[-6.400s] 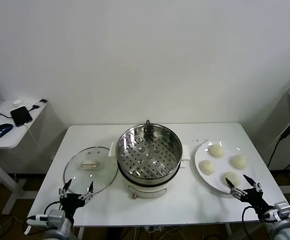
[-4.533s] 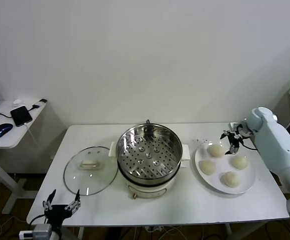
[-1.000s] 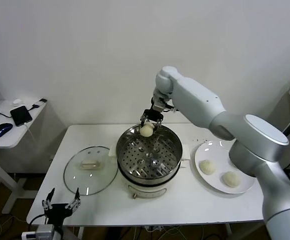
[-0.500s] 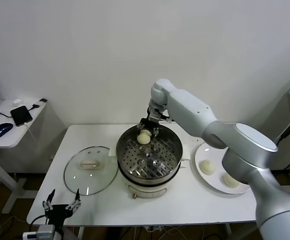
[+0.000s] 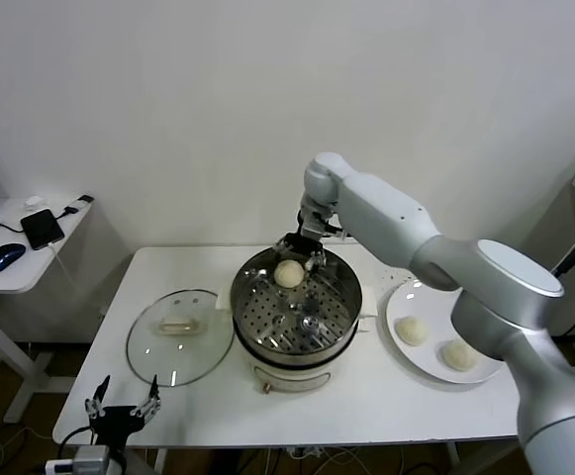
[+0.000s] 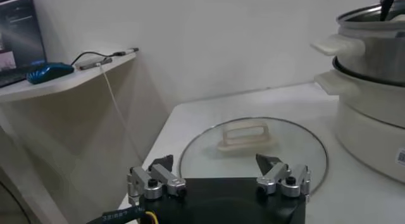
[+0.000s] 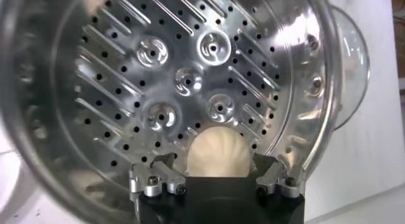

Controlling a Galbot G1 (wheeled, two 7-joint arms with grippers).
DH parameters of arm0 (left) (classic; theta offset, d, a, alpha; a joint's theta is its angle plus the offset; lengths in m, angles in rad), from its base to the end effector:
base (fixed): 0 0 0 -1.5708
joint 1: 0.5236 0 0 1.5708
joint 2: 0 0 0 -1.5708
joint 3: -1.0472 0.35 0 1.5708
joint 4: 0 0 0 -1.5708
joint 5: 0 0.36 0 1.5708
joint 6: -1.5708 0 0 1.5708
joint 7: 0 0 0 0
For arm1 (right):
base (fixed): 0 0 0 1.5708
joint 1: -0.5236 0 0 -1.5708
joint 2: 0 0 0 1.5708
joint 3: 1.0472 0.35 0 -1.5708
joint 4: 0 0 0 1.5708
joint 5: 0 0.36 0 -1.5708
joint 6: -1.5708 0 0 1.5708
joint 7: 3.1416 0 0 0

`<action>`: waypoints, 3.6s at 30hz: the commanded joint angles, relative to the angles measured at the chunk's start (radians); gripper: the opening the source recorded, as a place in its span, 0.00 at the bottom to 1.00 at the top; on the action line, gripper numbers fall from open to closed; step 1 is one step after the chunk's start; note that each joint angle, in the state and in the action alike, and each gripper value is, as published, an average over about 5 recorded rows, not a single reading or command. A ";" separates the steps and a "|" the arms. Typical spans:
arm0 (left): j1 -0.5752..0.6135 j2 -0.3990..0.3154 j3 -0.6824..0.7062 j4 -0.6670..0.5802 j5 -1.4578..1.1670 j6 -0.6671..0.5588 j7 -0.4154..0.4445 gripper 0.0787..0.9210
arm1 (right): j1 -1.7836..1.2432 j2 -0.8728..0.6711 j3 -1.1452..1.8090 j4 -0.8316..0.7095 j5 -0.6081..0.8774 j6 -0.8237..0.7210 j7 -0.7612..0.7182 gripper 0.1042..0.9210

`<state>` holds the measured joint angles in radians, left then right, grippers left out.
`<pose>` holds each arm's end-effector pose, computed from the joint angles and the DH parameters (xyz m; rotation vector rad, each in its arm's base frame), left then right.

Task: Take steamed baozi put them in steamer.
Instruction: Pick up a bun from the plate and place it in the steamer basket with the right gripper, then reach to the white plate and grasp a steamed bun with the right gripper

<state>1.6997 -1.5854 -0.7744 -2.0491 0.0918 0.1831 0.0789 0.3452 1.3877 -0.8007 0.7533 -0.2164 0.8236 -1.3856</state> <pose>0.1334 0.0766 -0.3353 0.2147 -2.7489 -0.2503 0.6463 0.1233 -0.0555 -2.1800 0.4859 -2.1703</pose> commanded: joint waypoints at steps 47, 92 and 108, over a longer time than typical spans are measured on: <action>0.000 0.021 0.020 -0.007 -0.053 0.036 0.036 0.88 | -0.438 -0.557 0.264 0.320 -0.013 -1.045 0.061 0.88; 0.003 0.020 0.017 0.007 -0.042 0.032 0.034 0.88 | -0.507 -0.499 0.332 0.240 -0.122 -0.993 0.081 0.86; -0.006 0.017 0.030 0.011 -0.037 0.032 0.035 0.88 | -0.440 -0.540 0.307 0.268 -0.074 -1.010 0.076 0.54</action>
<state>1.6947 -1.5676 -0.7455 -2.0382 0.0545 0.2150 0.1136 -0.1264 0.8598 -0.4825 1.0137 -0.3063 -0.1869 -1.3098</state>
